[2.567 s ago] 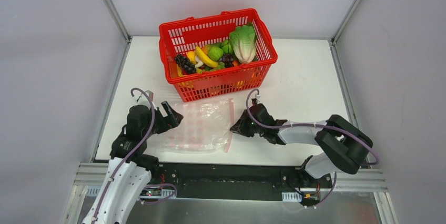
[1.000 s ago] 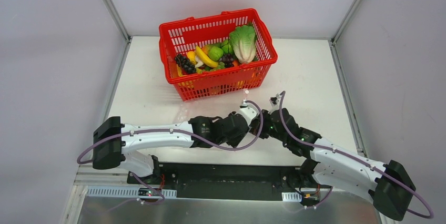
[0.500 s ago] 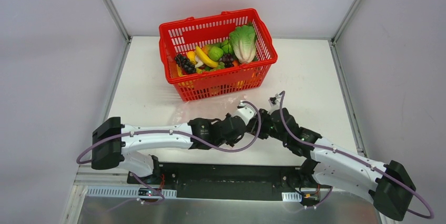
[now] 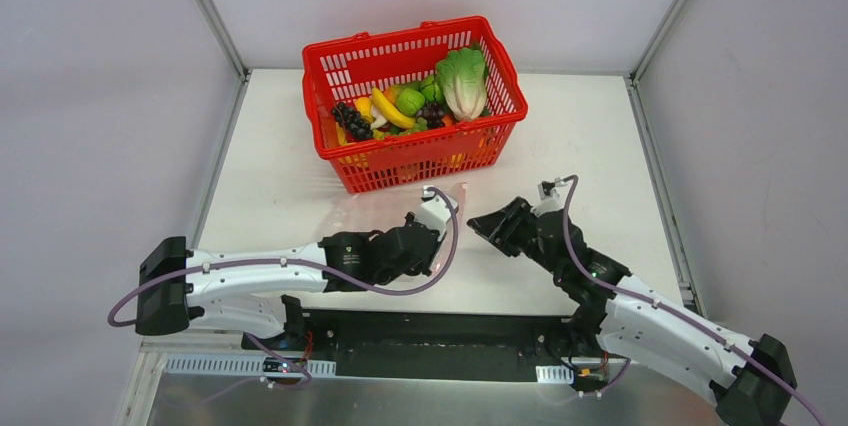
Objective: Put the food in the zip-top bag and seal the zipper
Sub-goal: Open the zipper of the food storage bag at the center of the board.
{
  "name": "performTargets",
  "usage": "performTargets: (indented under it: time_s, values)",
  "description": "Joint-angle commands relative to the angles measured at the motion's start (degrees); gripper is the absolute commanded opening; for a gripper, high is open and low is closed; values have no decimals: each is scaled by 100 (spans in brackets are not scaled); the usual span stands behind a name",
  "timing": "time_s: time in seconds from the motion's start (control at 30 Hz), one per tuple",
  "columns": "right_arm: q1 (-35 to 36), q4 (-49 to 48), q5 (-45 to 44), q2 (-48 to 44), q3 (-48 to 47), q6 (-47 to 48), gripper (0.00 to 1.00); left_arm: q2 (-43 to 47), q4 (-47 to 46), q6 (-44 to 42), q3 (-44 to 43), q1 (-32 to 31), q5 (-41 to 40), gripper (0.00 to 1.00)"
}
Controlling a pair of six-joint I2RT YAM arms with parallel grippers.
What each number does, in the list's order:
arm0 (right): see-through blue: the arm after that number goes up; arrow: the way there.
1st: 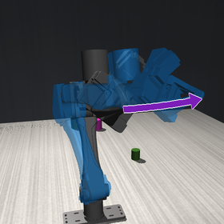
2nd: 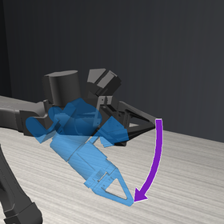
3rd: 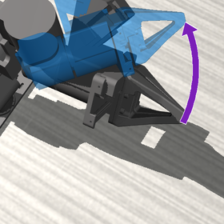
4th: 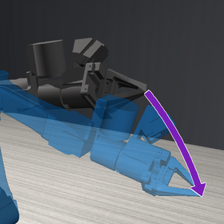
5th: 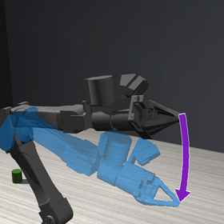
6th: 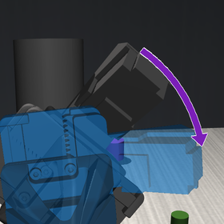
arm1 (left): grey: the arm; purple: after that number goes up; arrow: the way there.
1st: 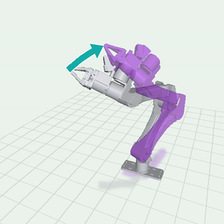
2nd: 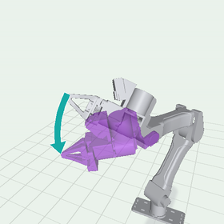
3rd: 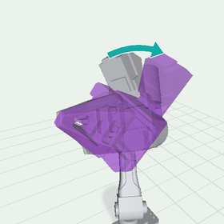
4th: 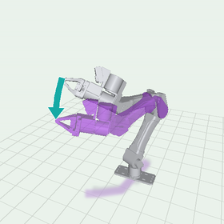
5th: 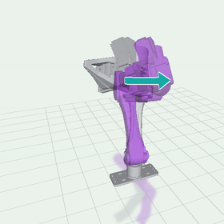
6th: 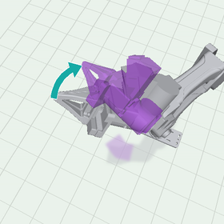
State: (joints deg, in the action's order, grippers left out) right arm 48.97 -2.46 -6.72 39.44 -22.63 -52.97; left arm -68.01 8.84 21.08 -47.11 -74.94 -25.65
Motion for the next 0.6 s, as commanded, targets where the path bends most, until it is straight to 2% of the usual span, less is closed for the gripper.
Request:
performTargets:
  time_s: [0.0,0.23,0.57]
  values:
    - [-167,-243,-58,81,261,-562,43,244,-467,217,166,22,-140,0]
    - [-349,-1793,574,395,915,-1159,39,402,-621,239,256,23,-145,0]
    - [-583,-2718,1037,1237,858,-1284,37,488,-770,326,334,23,120,0]
